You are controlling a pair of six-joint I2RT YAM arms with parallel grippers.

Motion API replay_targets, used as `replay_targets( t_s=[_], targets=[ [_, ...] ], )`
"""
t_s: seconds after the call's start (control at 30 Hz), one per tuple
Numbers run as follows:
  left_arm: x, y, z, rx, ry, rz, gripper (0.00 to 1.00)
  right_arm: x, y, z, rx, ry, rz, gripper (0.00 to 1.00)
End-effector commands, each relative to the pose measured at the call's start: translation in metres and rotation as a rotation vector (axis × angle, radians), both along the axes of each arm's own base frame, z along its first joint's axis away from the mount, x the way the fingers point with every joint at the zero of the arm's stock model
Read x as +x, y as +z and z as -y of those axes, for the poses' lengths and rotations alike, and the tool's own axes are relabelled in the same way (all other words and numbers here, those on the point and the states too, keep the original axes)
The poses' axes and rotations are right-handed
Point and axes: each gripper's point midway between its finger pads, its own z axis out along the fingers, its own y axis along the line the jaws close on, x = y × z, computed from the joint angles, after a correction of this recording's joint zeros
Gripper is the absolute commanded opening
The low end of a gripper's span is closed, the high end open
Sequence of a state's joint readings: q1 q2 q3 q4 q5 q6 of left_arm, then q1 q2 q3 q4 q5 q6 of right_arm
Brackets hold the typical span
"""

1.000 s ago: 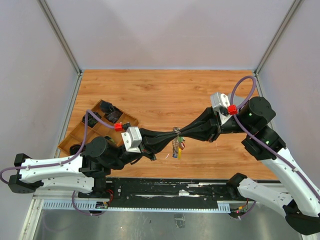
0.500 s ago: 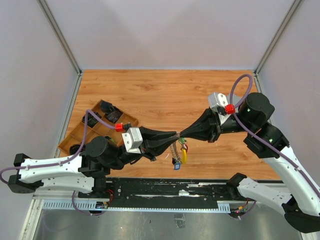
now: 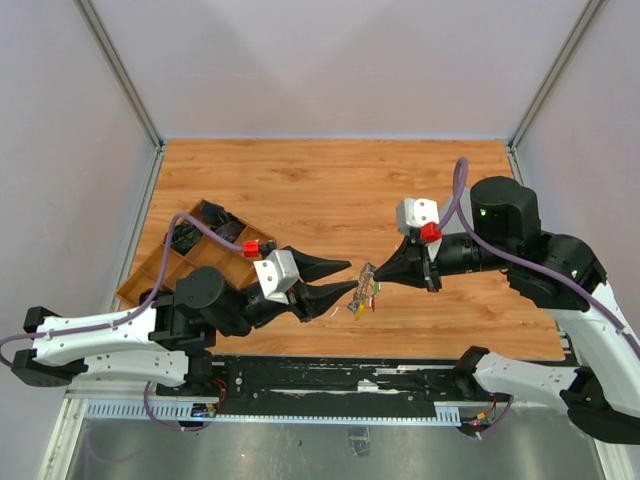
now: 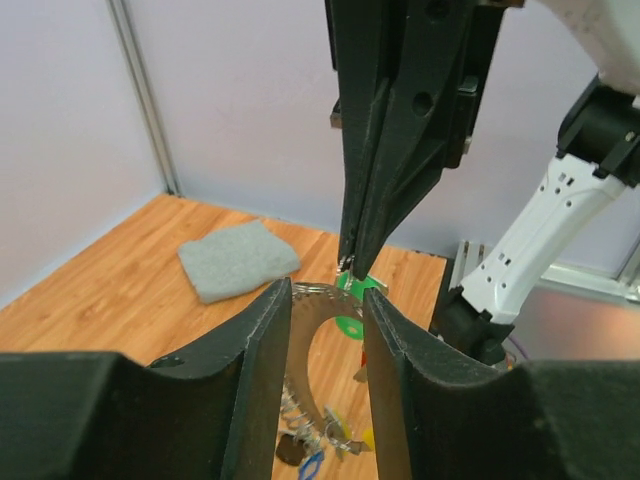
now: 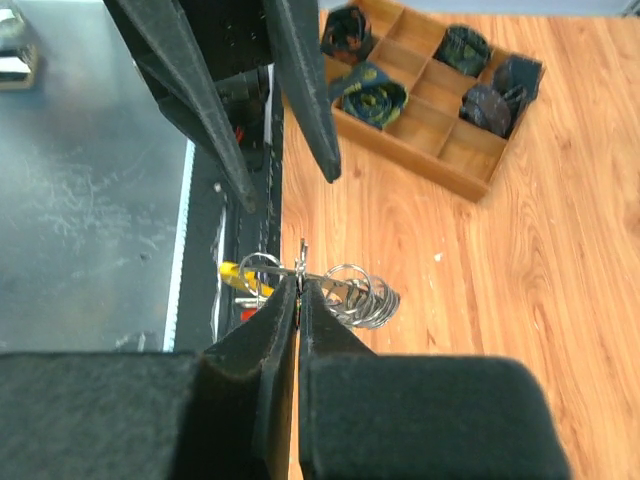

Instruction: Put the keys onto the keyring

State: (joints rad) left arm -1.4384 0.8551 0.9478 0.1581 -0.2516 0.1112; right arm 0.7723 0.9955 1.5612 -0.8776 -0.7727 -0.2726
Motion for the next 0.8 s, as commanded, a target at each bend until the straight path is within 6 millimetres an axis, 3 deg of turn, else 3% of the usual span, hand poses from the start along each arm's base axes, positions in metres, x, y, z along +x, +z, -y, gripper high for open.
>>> replay_targets(
  t_s=[0.0, 0.33, 0.53, 0.77],
  targets=[
    [0.007, -0.006, 0.001, 0.022, 0.012, -0.042, 0.41, 0.0, -0.025, 0.019, -0.22, -0.058, 0.076, 0.0],
    [-0.005, -0.017, 0.013, 0.074, -0.11, -0.019, 0.46, 0.002, -0.038, 0.026, -0.443, -0.082, 0.139, 0.0],
    [-0.013, -0.032, 0.026, 0.157, -0.167, -0.009, 0.48, -0.004, -0.027, 0.019, -0.402, -0.051, 0.16, 0.0],
    [-0.01, -0.031, 0.029, 0.161, -0.155, -0.003, 0.48, -0.017, -0.023, 0.012, -0.364, 0.013, 0.144, 0.0]
  ],
)
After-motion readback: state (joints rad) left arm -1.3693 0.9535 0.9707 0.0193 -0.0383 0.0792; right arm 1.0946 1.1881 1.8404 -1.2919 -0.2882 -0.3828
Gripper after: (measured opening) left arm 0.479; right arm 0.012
